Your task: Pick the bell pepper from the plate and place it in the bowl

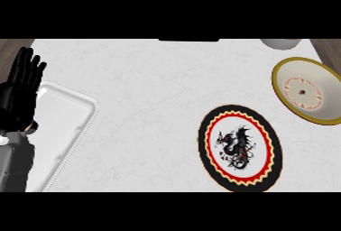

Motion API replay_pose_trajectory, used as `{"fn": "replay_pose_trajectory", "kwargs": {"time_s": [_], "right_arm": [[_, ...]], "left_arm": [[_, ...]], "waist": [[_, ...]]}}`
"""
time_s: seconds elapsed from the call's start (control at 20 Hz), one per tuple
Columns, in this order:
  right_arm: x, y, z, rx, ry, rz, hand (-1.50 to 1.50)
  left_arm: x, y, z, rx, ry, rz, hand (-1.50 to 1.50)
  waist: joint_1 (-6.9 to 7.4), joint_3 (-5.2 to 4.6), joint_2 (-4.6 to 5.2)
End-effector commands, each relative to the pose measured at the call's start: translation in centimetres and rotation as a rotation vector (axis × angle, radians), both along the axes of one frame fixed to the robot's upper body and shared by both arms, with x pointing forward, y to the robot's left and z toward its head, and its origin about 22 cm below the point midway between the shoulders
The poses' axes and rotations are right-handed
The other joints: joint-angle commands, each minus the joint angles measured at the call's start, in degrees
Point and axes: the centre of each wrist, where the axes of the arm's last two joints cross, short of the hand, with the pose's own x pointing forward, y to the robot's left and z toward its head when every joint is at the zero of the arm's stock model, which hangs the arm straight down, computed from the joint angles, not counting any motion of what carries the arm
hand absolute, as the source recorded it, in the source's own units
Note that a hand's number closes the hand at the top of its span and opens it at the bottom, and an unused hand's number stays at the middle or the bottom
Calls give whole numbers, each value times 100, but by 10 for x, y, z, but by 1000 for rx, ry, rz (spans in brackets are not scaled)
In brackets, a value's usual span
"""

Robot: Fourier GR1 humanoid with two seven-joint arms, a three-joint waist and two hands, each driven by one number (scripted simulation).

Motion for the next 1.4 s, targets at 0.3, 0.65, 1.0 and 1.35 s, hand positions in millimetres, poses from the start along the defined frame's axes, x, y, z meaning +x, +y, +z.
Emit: {"fn": "replay_pose_trajectory", "kwargs": {"time_s": [0.3, 0.65, 1.0, 1.35], "right_arm": [[31, 51, -93, -18, 95, -200, 150], [14, 45, -131, 291, 43, -190, -150], [21, 36, -103, 435, -274, -321, -150], [-40, -35, -86, 497, -388, -479, -150]], "left_arm": [[8, -14, 9, -4, 1, -28, 0], [-1, -4, 4, -13, -18, -14, 0], [-2, -5, 4, -2, -5, -3, 0], [-9, -4, -5, -1, -8, -18, 0]], "waist": [[72, 12, 43], [73, 22, 61], [64, 21, 54], [62, 31, 86]]}}
